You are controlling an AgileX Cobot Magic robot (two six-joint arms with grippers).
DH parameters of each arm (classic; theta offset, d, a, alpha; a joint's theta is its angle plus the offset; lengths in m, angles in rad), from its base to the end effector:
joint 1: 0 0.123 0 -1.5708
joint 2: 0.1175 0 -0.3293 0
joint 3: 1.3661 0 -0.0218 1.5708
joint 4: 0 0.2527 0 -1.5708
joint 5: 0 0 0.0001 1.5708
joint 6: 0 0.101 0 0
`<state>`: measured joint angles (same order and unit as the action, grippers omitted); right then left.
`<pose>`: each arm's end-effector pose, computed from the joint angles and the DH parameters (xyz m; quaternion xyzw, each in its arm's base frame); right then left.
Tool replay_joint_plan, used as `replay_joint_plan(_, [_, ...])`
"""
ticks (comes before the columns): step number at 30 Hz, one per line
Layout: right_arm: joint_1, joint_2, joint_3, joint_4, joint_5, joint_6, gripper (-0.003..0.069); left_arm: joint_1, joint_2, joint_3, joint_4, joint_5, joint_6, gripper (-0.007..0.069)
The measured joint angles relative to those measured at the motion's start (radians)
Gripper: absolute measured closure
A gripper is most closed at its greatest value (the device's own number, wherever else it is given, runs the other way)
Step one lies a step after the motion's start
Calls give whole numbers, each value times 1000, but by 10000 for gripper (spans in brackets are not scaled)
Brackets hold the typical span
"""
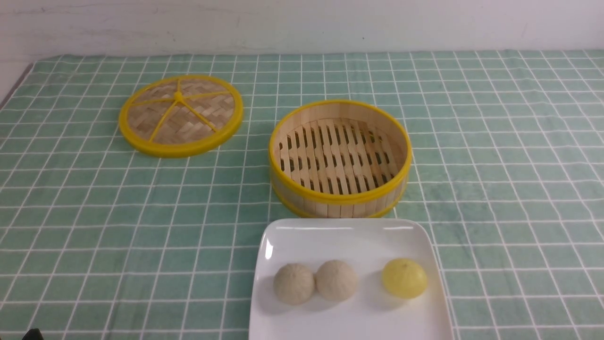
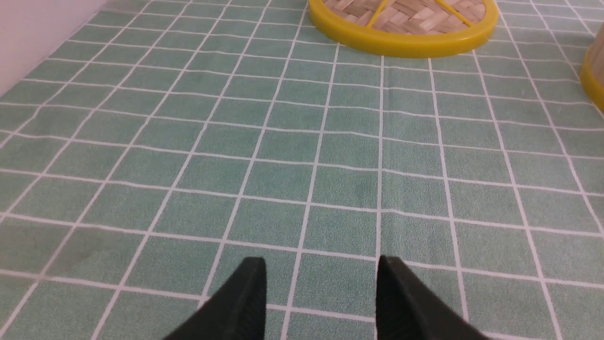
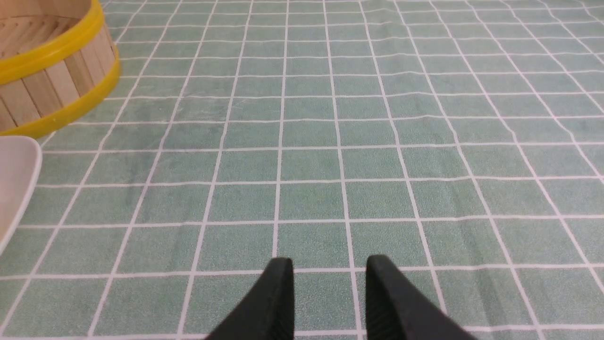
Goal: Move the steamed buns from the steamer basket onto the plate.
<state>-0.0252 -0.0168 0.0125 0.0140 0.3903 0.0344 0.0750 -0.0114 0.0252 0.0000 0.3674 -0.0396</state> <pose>0.0185 0.0001 0.1711 0.0276 0.8040 0.0087 0.5939 0.0196 0.0015 0.1688 -0.0460 0.8017 0.0105 0.5958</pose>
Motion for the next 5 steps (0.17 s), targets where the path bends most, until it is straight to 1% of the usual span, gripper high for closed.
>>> replay_joint_plan(5, [0, 0, 0, 0, 0, 0, 419, 0, 0, 0, 0, 0, 0, 279])
